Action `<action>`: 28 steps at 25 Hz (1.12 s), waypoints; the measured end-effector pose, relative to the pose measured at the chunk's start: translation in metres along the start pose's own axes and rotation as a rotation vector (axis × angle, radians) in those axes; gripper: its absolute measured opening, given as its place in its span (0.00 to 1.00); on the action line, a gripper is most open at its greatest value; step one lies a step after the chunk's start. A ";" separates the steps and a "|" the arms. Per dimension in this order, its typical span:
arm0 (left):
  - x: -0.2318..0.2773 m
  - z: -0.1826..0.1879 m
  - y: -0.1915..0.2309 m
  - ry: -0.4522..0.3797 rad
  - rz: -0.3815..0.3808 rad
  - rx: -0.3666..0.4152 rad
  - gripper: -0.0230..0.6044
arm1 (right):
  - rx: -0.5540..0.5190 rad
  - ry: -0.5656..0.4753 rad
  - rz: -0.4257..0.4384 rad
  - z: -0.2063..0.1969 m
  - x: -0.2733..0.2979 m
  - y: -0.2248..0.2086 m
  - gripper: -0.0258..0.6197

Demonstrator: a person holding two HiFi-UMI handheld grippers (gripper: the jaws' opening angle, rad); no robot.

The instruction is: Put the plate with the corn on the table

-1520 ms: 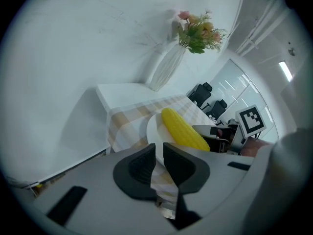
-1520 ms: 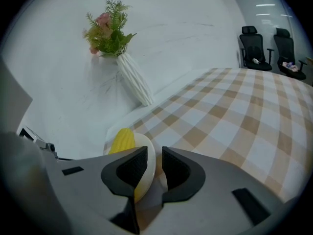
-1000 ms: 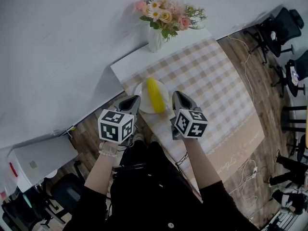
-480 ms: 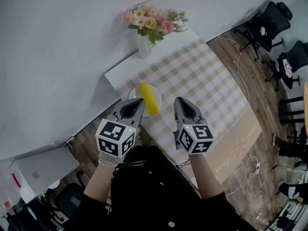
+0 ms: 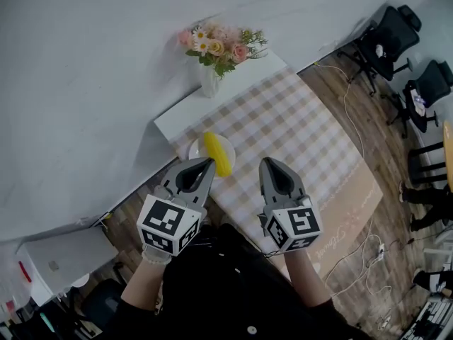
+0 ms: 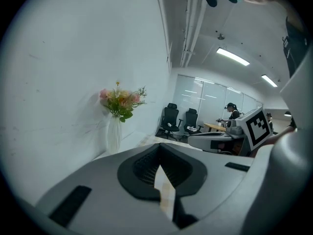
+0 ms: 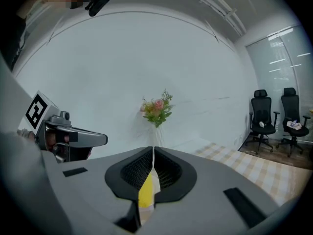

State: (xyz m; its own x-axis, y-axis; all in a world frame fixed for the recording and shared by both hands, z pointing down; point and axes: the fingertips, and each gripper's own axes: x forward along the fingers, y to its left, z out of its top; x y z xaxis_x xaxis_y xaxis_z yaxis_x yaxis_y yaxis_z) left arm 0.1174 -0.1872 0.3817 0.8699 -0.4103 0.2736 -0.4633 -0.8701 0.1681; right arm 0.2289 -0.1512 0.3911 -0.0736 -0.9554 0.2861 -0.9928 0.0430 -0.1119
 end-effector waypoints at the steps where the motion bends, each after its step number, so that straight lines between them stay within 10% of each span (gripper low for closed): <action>1: -0.001 0.002 -0.003 -0.003 -0.009 0.000 0.06 | -0.001 -0.005 0.005 0.003 -0.003 0.002 0.11; 28: -0.017 0.009 -0.017 -0.033 -0.002 0.010 0.06 | -0.205 -0.016 0.041 0.025 -0.020 0.028 0.11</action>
State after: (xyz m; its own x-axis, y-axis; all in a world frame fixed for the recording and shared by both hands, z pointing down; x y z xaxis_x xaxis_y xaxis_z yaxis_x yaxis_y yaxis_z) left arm 0.1117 -0.1678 0.3656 0.8760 -0.4174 0.2417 -0.4601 -0.8735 0.1590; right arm 0.2047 -0.1379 0.3588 -0.1143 -0.9560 0.2700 -0.9875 0.1389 0.0739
